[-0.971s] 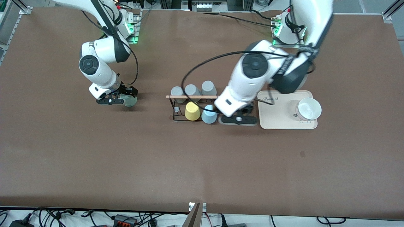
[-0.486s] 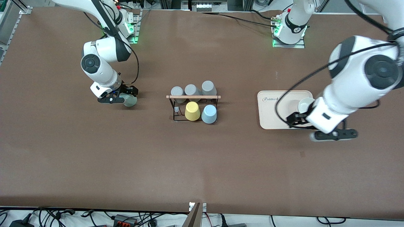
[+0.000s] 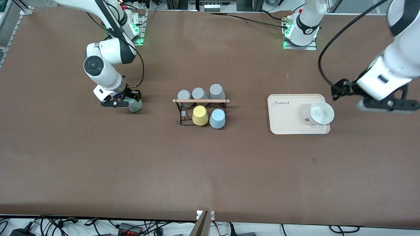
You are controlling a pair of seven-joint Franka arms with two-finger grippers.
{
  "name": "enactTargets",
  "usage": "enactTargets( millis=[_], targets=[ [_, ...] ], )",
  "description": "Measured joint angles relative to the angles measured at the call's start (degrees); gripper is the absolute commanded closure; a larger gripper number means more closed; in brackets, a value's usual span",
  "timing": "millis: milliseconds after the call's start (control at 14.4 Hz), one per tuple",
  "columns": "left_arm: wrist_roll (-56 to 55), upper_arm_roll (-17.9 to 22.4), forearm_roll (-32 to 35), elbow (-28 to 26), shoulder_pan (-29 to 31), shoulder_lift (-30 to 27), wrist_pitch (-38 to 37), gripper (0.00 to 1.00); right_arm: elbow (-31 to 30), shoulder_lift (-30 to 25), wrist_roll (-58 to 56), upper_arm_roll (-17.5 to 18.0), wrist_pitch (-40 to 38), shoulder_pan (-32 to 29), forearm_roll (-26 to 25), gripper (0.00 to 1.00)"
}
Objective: Hang scattered cups on rack with three cups
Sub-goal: 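Open the left gripper and withdraw while the right gripper lifts the mint cup, then carry the mint cup with the right gripper to the rack's front row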
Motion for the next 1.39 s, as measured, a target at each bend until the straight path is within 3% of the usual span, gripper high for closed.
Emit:
enactTargets(
  millis=[139, 347, 555, 763, 971, 1180, 1388],
  targets=[
    [0.88, 4.79, -0.9, -6.52, -1.84, -5.46, 3.81, 0.0, 0.08, -0.12, 0.01, -0.13, 0.24, 0.0, 0.0, 0.76],
    [3.25, 7.36, -1.23, -12.38, -2.02, -8.9, 7.53, 0.0, 1.47, -3.15, 2.41, -0.2, -1.23, 0.01, 0.0, 0.76],
    [3.7, 7.6, -1.26, -13.67, -1.94, -8.9, 7.36, 0.0, 6.54, -9.24, 3.7, -0.1, -11.13, 0.07, 0.0, 0.76],
    [3.9, 7.75, -1.26, -13.47, -1.74, -8.92, 7.14, 0.0, 16.23, -12.2, 5.33, 0.16, -23.34, 0.16, 0.0, 0.76],
    [4.5, 7.79, -1.26, -13.34, -1.18, -8.92, 6.44, 0.0, 25.14, -10.48, 9.09, 2.47, -28.68, 0.27, 0.11, 0.76],
    [4.51, 7.87, -1.26, -13.28, -1.07, -8.92, 6.38, 0.0, 31.61, -4.68, 16.43, 6.1, -28.76, 1.94, 0.14, 0.76],
    [4.51, 7.91, -1.26, -13.1, -1.01, -8.91, 6.2, 0.0, 37.19, 1.4, 22.57, 6.71, -28.53, 6.03, 0.14, 0.76]
  ],
)
